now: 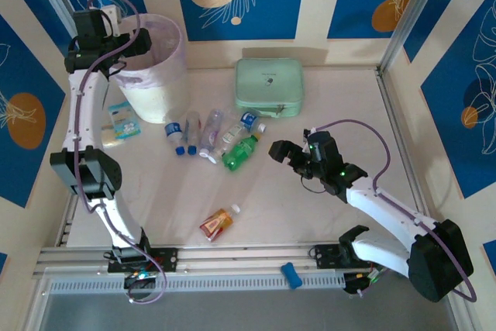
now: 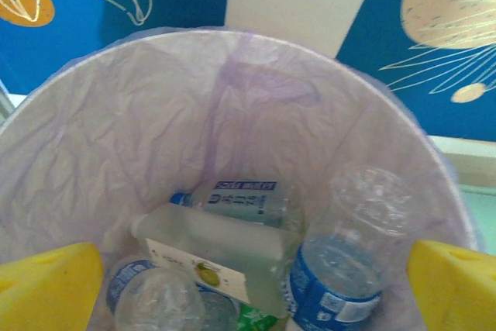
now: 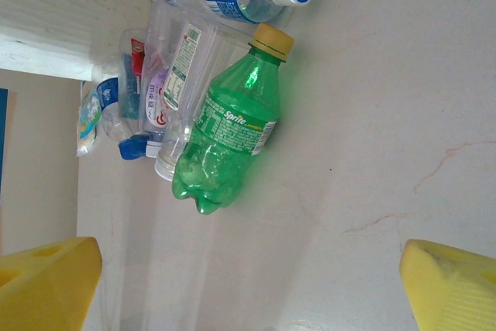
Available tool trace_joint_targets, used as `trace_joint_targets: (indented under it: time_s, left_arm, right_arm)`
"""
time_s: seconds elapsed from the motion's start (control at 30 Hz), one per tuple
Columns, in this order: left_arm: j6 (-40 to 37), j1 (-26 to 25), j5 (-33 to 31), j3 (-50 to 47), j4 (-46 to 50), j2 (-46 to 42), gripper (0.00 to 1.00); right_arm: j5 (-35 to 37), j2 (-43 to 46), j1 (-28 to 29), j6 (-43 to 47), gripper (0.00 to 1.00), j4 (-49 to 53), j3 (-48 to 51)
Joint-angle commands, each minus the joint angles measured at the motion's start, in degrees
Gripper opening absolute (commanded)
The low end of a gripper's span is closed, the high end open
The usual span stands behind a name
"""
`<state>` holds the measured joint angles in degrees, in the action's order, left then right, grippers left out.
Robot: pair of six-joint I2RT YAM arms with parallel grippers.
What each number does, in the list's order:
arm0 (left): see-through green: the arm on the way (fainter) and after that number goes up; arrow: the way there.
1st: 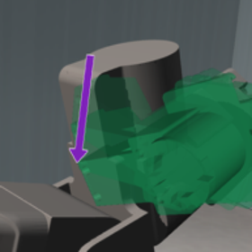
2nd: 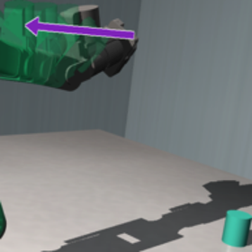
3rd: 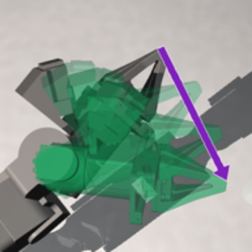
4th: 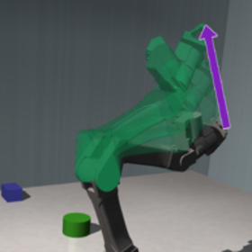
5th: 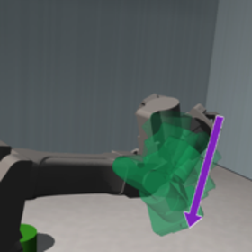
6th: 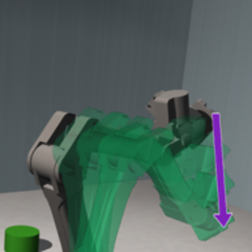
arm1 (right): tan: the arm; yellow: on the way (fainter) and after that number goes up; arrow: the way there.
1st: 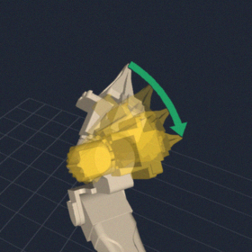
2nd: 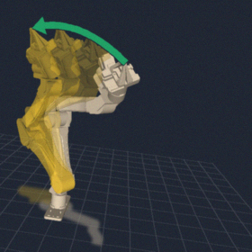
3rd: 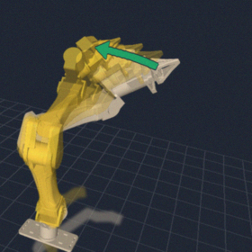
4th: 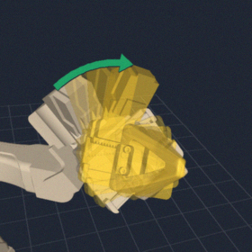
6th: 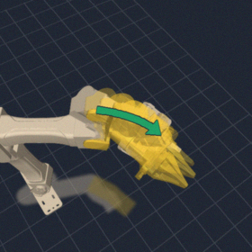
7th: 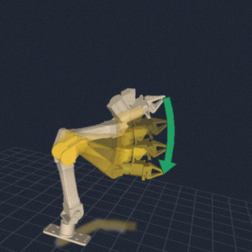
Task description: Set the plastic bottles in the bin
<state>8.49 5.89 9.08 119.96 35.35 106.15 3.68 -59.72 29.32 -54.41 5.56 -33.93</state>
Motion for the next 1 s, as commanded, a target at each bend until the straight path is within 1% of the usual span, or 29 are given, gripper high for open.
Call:
trace_joint_targets:
  time_s: [0.0, 0.1, 0.2, 0.37, 0.57, 0.67, 0.8, 0.87, 0.97]
  left_arm:
    - [2.45, -0.80, 5.14, 1.00, 1.41, -5.61, 1.00]
    - [1.85, -3.53, 6.00, -3.16, 1.48, -9.88, 1.00]
    - [1.54, -7.04, 4.86, -11.86, -1.32, -16.24, 1.00]
    - [5.59, -13.29, 4.88, -32.43, -9.83, -28.48, 1.00]
    - [9.61, -21.18, 7.07, -51.14, -13.73, -38.88, 1.00]
    - [10.48, -24.71, 8.44, -57.67, -12.45, -42.44, 1.00]
    - [13.98, -29.75, 10.13, -66.16, -12.40, -46.84, 1.00]
    - [15.07, -32.89, 9.57, -69.87, -10.97, -48.95, 1.00]
    - [17.35, -37.88, 6.69, -75.13, -10.58, -51.86, 1.00]
  right_arm:
    - [0.12, 0.02, -0.23, 0.27, 0.99, -0.82, 0.97]
    - [-0.63, -1.13, -0.16, 0.10, 0.99, -2.03, 1.17]
    - [-1.25, -2.59, -0.14, -0.08, 0.99, -3.00, 1.03]
    - [-2.05, -5.29, -0.05, -0.11, 0.99, -3.55, 0.00]
    - [-2.43, -8.48, 0.47, -0.61, 0.99, -3.60, -0.95]
    - [-1.91, -9.68, 0.92, -0.91, 0.99, -2.45, -1.90]
    - [-0.79, -10.56, 1.52, -2.00, 0.99, -1.45, -2.20]
    - [-0.22, -10.78, 1.75, -2.78, 0.99, -1.19, -2.14]
    - [0.42, -11.23, 1.79, -3.73, 0.99, -1.21, -2.31]
